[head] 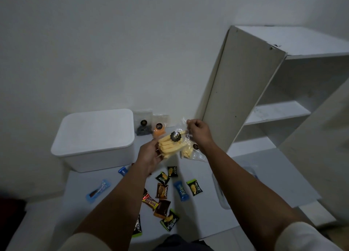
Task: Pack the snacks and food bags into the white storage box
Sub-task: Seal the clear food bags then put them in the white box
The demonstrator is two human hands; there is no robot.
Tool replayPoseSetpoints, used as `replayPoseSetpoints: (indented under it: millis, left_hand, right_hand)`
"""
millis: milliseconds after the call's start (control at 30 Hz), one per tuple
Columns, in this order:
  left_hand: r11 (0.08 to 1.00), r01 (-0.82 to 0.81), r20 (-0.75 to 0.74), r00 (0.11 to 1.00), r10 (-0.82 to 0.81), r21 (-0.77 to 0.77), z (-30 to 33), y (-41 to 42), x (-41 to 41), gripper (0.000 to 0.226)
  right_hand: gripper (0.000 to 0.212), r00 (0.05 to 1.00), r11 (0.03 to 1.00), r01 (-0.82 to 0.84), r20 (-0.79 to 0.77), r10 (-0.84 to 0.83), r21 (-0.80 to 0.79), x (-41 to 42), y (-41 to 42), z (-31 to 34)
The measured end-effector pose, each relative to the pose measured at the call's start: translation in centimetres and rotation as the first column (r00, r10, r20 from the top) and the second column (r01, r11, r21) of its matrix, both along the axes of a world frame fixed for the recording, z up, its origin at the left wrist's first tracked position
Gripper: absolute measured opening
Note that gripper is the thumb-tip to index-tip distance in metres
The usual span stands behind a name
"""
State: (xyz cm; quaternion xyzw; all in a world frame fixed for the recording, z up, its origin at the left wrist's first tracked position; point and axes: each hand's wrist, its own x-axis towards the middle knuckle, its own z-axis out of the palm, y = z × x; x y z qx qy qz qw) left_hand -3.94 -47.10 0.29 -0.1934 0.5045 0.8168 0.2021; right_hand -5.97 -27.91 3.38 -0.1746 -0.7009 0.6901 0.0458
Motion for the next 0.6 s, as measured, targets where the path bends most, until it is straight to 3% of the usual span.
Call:
replayPoseSetpoints:
  millis: [300, 367, 433, 467, 500, 600]
  left_hand:
    - [0.997, -0.032, 0.009, 0.999, 0.033, -0.076, 0.2, 0.3, -0.5, 0.021]
    - [0.958, -0.057, -0.063, 0.997, 0.041, -0.282, -0.5, 0.4, -1.0, 0.028]
    - [0.772, -0.140, -0.223, 0.975, -0.003, -0.620, -0.6, 0.6, -1.2, 0.030]
    - [0.714, -0.195, -0.294, 0.956, -0.016, -0.673, -0.2, 0.9, -1.1, 0.021]
    - [0.708, -0.213, -0.346, 0.937, -0.046, -0.673, 0.2, 1.3, -1.0, 0.013]
    - [0.850, -0.050, -0.366, 0.914, -0.173, -0.525, 1.2, 2.9, -1.2, 0.019]
  right_hand:
    - [0.019, 0.998, 0.999, 0.022, -0.059, -0.020, 0.026, -0.6, 0.0, -0.3]
    - [0.019, 0.998, 0.999, 0.007, -0.059, -0.005, 0.033, -0.5, -0.2, -0.2]
    - [0.019, 0.998, 0.999, -0.018, -0.065, 0.020, 0.035, -0.5, -0.4, -0.1]
    - [0.019, 0.997, 0.999, -0.032, -0.074, 0.035, 0.039, -0.5, -0.7, 0.0]
    - [0.019, 0.995, 0.998, -0.045, -0.083, 0.049, 0.050, -0.6, -0.9, -0.1]
    - [0.020, 0.989, 0.990, -0.079, -0.114, 0.093, 0.116, -0.5, -1.7, -0.2]
